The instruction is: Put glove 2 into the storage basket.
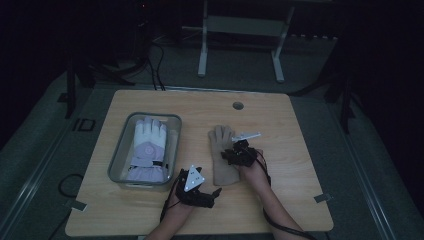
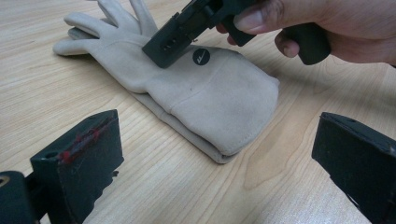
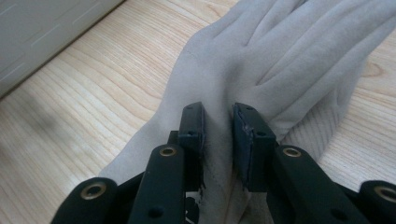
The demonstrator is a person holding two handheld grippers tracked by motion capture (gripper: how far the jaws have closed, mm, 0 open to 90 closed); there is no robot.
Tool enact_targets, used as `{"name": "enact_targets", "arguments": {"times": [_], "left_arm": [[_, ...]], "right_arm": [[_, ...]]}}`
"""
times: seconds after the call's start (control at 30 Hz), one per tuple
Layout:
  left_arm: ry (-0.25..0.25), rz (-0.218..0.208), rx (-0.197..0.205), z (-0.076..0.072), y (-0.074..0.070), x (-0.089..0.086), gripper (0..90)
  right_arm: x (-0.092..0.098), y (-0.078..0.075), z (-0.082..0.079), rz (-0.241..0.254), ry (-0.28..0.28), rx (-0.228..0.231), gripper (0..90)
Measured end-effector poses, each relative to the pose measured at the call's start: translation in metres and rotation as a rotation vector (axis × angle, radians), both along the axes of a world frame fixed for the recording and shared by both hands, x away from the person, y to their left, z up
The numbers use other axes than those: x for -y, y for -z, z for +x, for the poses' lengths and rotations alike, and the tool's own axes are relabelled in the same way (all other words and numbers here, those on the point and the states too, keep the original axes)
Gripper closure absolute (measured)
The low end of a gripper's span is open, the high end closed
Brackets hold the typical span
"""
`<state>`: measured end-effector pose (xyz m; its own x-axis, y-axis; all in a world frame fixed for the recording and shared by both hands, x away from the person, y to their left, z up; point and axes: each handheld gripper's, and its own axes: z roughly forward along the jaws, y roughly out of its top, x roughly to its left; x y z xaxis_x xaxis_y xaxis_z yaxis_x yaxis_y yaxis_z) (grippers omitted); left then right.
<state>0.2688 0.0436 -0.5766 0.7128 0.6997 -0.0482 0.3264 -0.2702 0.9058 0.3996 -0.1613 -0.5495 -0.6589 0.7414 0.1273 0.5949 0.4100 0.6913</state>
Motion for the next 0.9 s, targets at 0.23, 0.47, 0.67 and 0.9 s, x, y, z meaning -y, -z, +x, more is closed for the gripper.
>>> {"name": "enact_targets", "arguments": {"times": [0.23,0.47,0.67,0.9], "left_arm": [[-0.005,0.026,-0.002,0.000,0.000,0.001,1.9],[-0.018,0.042,0.002,0.000,0.000,0.002,1.9],[-0.042,0.051,0.012,-0.001,0.000,0.004,1.9],[-0.023,0.041,0.017,0.000,0.000,0.003,2.0]], "right_arm": [[0.001,-0.003,0.001,0.002,-0.010,-0.005,63.0],[0.019,-0.026,-0.001,0.021,-0.011,0.021,38.0],[0.036,-0.036,0.000,0.061,0.006,-0.006,18.7],[0.040,-0.036,0.000,0.068,-0.018,-0.022,16.5]]}}
